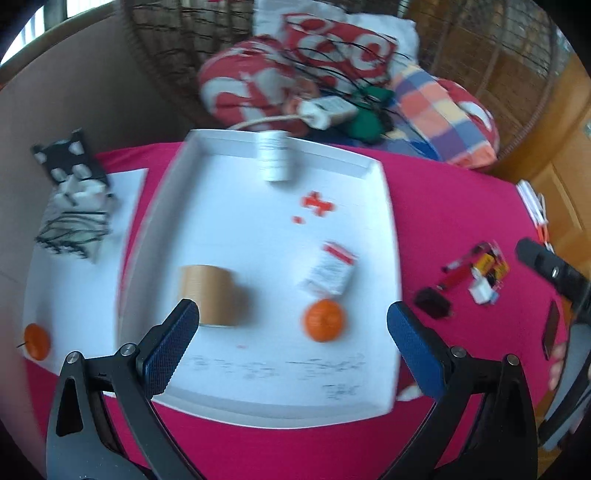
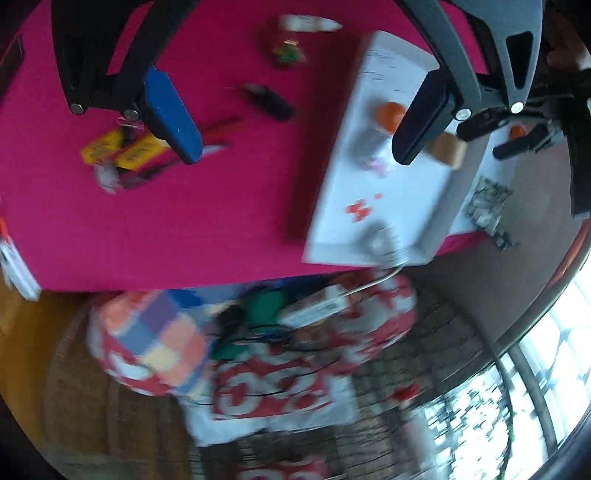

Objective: Organize rigid objects
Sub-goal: 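Move the left tool to the black charger plug and close on it, then grasp the yellow lighter with the right tool while the left tool lifts the plug, then carry the plug and lighter over the white tray and open both tools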

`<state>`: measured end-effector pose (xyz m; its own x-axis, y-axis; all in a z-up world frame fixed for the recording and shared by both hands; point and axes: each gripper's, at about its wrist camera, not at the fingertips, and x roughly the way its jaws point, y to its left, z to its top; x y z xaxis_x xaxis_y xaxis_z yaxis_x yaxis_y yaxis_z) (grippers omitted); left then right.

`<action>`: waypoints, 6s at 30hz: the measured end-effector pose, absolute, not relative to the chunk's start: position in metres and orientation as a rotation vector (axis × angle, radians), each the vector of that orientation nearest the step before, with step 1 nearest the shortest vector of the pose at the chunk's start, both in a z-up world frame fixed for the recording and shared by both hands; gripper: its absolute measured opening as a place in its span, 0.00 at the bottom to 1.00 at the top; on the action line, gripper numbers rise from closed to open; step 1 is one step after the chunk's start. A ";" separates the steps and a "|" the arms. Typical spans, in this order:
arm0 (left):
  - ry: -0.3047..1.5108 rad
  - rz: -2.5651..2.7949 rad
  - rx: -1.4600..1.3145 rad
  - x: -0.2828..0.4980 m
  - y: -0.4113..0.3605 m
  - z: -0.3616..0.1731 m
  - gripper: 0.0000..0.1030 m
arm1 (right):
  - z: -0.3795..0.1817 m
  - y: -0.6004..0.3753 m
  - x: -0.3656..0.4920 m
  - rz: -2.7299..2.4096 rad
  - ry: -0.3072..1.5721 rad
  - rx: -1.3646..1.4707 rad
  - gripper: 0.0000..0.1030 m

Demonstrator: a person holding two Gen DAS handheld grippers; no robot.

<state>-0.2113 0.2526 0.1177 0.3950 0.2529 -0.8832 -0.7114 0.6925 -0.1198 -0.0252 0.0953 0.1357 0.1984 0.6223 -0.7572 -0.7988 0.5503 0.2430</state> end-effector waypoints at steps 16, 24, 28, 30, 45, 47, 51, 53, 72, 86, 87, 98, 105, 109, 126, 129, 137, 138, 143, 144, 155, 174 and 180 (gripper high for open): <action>1.152 0.460 -0.478 -0.097 0.158 0.081 1.00 | 0.110 -0.040 0.069 0.772 1.066 -0.068 1.00; 1.226 0.436 -0.293 -0.053 0.142 0.051 0.99 | 0.112 -0.074 0.099 0.775 1.063 -0.081 1.00; 1.269 0.428 -0.239 -0.045 0.141 0.037 0.99 | 0.109 -0.086 0.112 0.764 1.072 -0.068 1.00; 1.284 0.425 -0.216 -0.042 0.138 0.031 0.99 | 0.104 -0.088 0.118 0.756 1.081 -0.070 1.00; 1.302 0.427 -0.258 -0.041 0.143 0.019 0.57 | 0.059 -0.002 0.123 0.893 1.081 -0.412 1.00; 1.296 0.436 -0.284 -0.042 0.146 0.020 0.57 | 0.048 0.014 0.122 0.902 1.085 -0.462 1.00; 1.281 0.454 -0.323 -0.042 0.149 0.024 0.57 | 0.033 0.027 0.122 0.910 1.101 -0.518 1.00; 1.275 0.459 -0.341 -0.041 0.151 0.025 0.57 | 0.029 0.031 0.122 0.925 1.112 -0.538 1.00; 1.232 0.460 -0.375 -0.045 0.146 0.034 0.57 | 0.030 0.019 0.122 0.903 1.149 -0.501 0.78; 0.851 0.478 -0.377 -0.076 0.141 0.174 0.57 | 0.200 -0.064 0.106 0.942 0.788 -0.131 0.78; 0.811 0.483 -0.371 -0.081 0.142 0.189 0.57 | 0.212 -0.067 0.101 0.945 0.750 -0.116 0.78; 0.306 0.623 -0.303 -0.203 0.153 0.360 0.57 | 0.357 -0.099 0.047 1.046 0.353 0.105 0.78; 0.145 0.740 -0.235 -0.277 0.167 0.414 0.57 | 0.402 -0.107 0.011 1.101 0.206 0.187 0.78; 0.121 0.768 -0.260 -0.306 0.177 0.420 0.57 | 0.407 -0.097 0.001 1.134 0.204 0.195 0.78; 0.125 0.818 -0.297 -0.365 0.196 0.405 0.57 | 0.407 -0.042 -0.049 1.247 0.249 0.147 0.78; 0.131 0.817 -0.309 -0.373 0.202 0.401 0.57 | 0.405 -0.033 -0.056 1.259 0.264 0.137 0.78; 0.149 0.806 -0.329 -0.395 0.223 0.394 0.57 | 0.400 -0.003 -0.085 1.293 0.302 0.109 0.78; 0.152 0.803 -0.328 -0.398 0.225 0.394 0.57 | 0.399 0.001 -0.089 1.295 0.308 0.105 0.78; 0.190 0.774 -0.330 -0.407 0.244 0.388 0.57 | 0.389 0.023 -0.107 1.306 0.339 0.082 0.78; 0.200 0.767 -0.328 -0.407 0.248 0.386 0.57 | 0.386 0.029 -0.110 1.311 0.350 0.076 0.78; 0.503 0.608 -0.429 -0.344 0.329 0.303 0.57 | 0.299 0.128 -0.131 1.316 0.637 -0.085 0.78; 1.035 0.542 -0.586 -0.229 0.376 0.109 0.60 | 0.094 0.201 -0.181 1.193 0.981 -0.624 0.79; 0.996 0.622 -0.537 -0.233 0.378 0.115 0.96 | 0.093 0.201 -0.188 1.195 0.946 -0.640 1.00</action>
